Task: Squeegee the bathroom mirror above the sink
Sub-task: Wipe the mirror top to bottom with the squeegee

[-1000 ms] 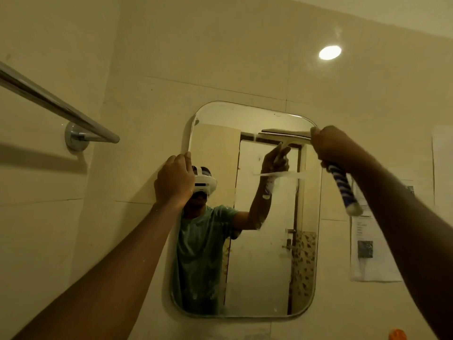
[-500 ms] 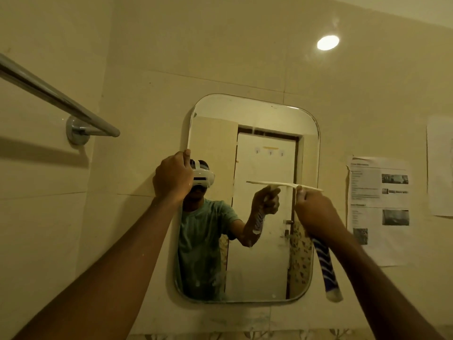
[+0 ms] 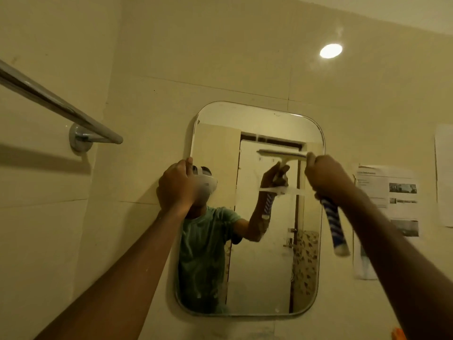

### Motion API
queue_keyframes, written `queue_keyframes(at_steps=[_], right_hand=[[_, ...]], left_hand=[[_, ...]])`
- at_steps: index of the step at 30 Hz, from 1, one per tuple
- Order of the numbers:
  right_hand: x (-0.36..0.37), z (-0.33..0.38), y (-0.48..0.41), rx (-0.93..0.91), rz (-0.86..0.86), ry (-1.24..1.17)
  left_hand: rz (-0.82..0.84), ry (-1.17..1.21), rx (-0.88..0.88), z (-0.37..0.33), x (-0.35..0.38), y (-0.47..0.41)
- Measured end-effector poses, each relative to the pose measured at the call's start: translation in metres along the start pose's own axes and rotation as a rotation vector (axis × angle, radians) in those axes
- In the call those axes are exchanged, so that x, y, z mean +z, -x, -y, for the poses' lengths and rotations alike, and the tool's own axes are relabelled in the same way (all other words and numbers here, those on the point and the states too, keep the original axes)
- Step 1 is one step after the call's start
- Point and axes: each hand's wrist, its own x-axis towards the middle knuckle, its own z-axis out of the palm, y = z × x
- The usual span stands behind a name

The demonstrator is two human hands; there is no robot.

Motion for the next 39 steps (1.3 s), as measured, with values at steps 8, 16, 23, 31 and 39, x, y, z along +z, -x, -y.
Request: queue_keyframes(at_steps=[8, 16, 23, 31, 39], right_hand=[[0.049, -0.062, 0.073, -0.013, 0.051, -0.008], [0.007, -0.019, 0.012, -0.032, -0.055, -0.045], [0.06, -0.071, 0.065, -0.061, -0.025, -0.049], [0.07, -0.086, 0.102, -0.007, 0.037, -0.085], [0.037, -0.055, 0.038, -0.066, -0.049, -0.073]], left_hand=[[0.041, -0.033, 0.031, 0.005, -0.009, 0.008], [0.102, -0.085, 0.043, 0.015, -0.014, 0.023], [0.133, -0.066, 0.004, 0.021, -0.014, 0.035], [0.208, -0.054, -0.058, 0.026, -0.022, 0.054], [0.169, -0.055, -0.038, 0.026, -0.018, 0.056]])
